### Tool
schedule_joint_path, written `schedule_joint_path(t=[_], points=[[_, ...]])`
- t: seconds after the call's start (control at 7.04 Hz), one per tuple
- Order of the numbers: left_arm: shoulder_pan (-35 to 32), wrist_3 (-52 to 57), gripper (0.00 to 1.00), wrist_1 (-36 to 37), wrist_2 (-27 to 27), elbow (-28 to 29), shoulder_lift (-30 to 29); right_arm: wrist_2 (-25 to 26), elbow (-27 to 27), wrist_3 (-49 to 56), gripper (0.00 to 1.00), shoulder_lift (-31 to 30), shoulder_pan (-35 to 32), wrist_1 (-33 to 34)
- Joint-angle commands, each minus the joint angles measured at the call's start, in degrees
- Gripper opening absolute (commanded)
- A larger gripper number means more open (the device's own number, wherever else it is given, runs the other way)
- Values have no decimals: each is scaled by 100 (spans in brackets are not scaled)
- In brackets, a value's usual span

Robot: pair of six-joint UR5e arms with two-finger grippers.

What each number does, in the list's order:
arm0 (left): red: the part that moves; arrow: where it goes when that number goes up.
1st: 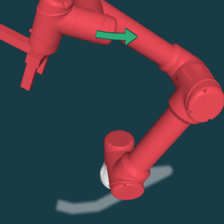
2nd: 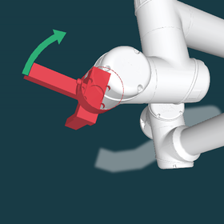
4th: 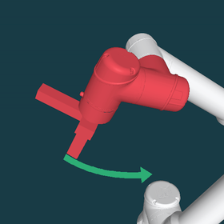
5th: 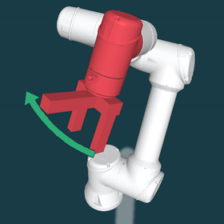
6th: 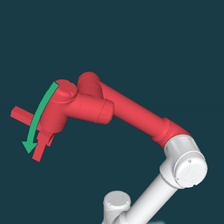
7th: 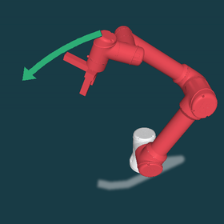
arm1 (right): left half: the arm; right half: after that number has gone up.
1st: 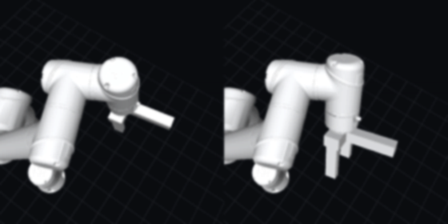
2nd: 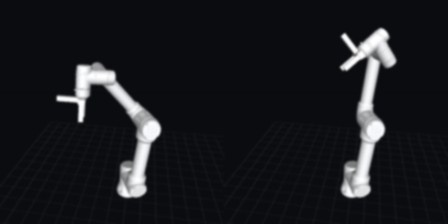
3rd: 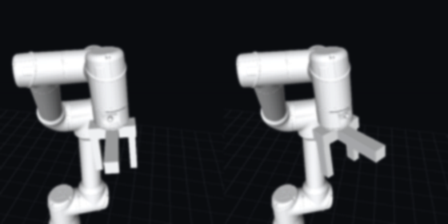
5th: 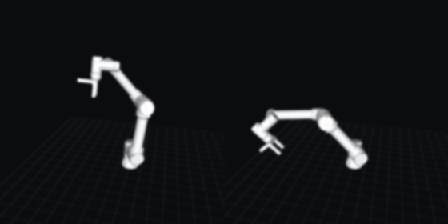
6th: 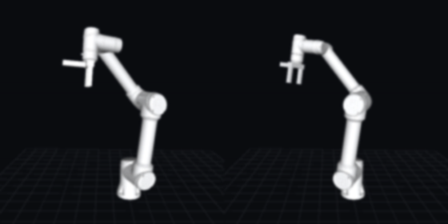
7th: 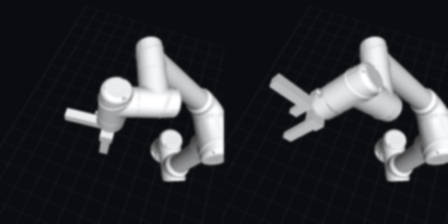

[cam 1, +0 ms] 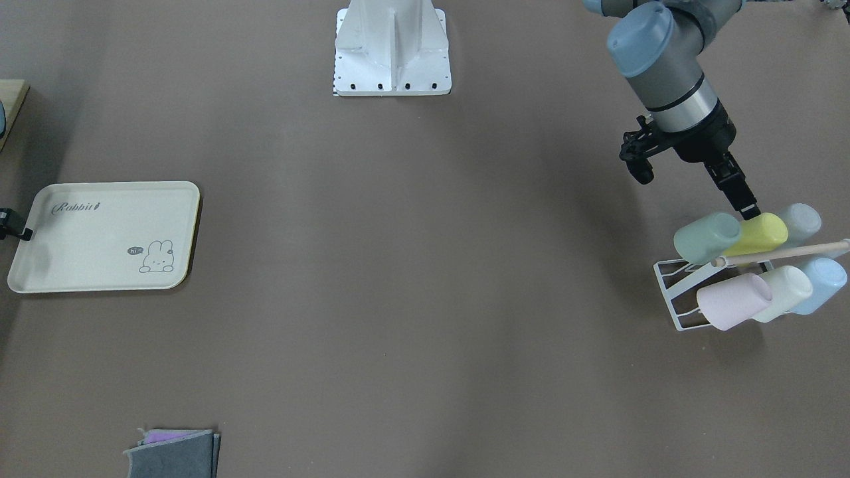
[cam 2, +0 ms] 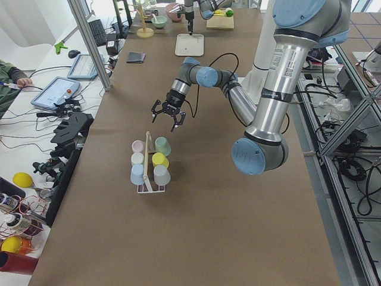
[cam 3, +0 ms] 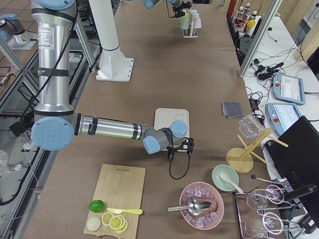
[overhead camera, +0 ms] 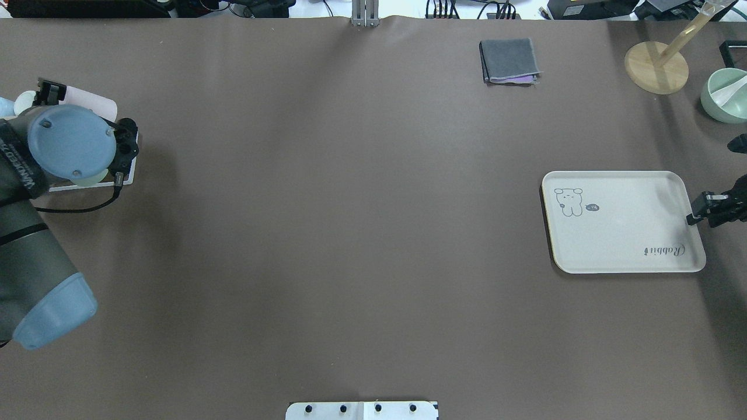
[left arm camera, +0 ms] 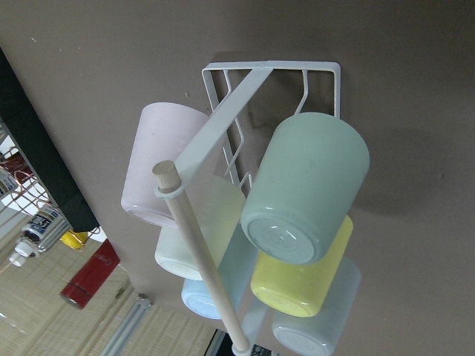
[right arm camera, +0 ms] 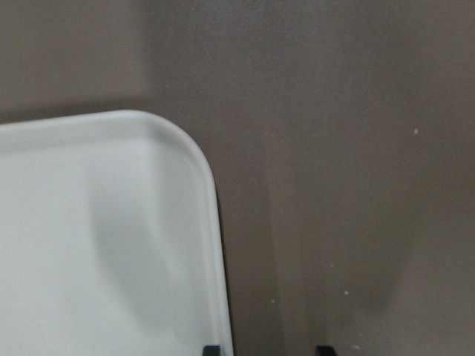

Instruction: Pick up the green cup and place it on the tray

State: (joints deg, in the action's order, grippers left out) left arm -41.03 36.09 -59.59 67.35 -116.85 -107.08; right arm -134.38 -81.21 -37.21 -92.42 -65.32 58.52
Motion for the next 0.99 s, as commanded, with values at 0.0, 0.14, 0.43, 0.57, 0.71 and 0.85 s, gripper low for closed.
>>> schedule_joint_path(t=[0.0, 0.14, 0.43, 0.57, 0.71, 0.85], points=[[297, 623, 99, 8, -587, 207, -94, 0, 17, -59, 38, 83, 36, -7], [524, 671, 99, 43, -887, 242, -41, 0, 17, -59, 19, 92, 37, -7], [1050, 671, 99, 533, -1563, 635, -41, -26, 0, -50, 0, 136, 45, -16], [1184, 662, 99, 640, -1724, 838, -6, -157, -96, -59, 0, 137, 45, -16], [1359, 654, 99, 633, -1821, 935, 125, -289, -219, -59, 0, 145, 45, -16], [1387, 645, 99, 624, -1839, 997, 143, -534, -490, -59, 0, 180, 54, -16]])
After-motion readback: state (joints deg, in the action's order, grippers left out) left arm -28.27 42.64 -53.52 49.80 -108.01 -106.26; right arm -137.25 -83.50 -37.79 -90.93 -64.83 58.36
